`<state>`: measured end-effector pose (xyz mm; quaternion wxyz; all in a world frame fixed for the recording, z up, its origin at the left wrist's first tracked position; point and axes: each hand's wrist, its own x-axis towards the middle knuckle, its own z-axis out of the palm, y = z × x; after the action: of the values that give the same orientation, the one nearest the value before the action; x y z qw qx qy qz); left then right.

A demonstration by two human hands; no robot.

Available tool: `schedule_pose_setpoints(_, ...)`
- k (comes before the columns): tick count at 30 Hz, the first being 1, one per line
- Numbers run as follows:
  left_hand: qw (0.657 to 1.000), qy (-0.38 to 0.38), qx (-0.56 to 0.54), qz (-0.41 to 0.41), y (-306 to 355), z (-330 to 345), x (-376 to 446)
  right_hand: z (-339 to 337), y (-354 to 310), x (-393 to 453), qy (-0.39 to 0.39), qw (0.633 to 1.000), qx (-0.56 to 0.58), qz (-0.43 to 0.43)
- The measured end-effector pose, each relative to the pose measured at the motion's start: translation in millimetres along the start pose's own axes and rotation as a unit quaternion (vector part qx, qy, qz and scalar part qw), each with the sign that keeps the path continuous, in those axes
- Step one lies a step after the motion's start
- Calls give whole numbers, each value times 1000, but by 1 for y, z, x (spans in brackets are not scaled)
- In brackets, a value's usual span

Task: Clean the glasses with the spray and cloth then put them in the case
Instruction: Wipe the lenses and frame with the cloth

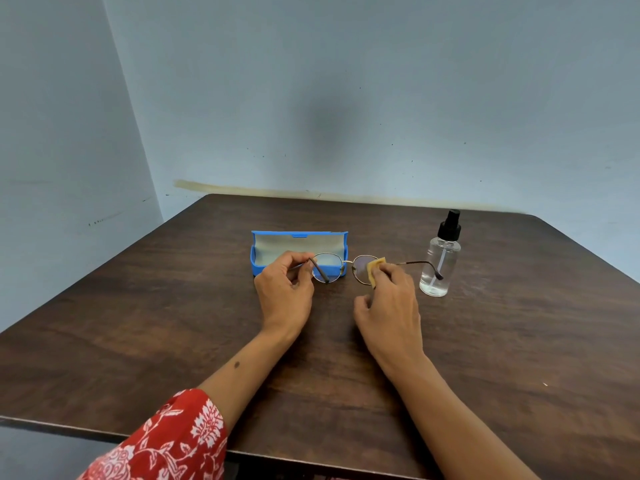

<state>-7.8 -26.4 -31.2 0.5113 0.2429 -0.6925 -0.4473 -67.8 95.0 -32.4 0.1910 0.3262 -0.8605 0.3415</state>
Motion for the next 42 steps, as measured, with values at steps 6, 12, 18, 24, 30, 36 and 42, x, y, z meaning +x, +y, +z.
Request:
schedule_pose_setpoints(6,1000,9,1,-4,-1,-1,1,0,-2,0,-7,1000,8,-4)
schedule_pose_setpoints(12,1000,9,4,-8,-1,-1,2,0,-4,-1,-23,999,18,-34)
schedule_pose_setpoints(18,1000,8,0,-14,-1,-1,1,0,-1,0,-13,1000,0,-4)
schedule_pose_setpoints(24,1000,13,-1,-11,0,-2,1,-2,-1,-1,-8,1000,0,1)
schedule_pose_setpoints(30,1000,12,-9,-18,-3,-1,1,-1,-5,-2,-30,999,7,-35)
schedule_pose_setpoints(36,1000,11,-10,-18,-2,1,2,-2,-4,-2,-28,1000,-5,-11)
schedule_pose_setpoints(42,1000,9,-5,-14,-3,-1,2,-3,-3,-1,-13,1000,-10,6)
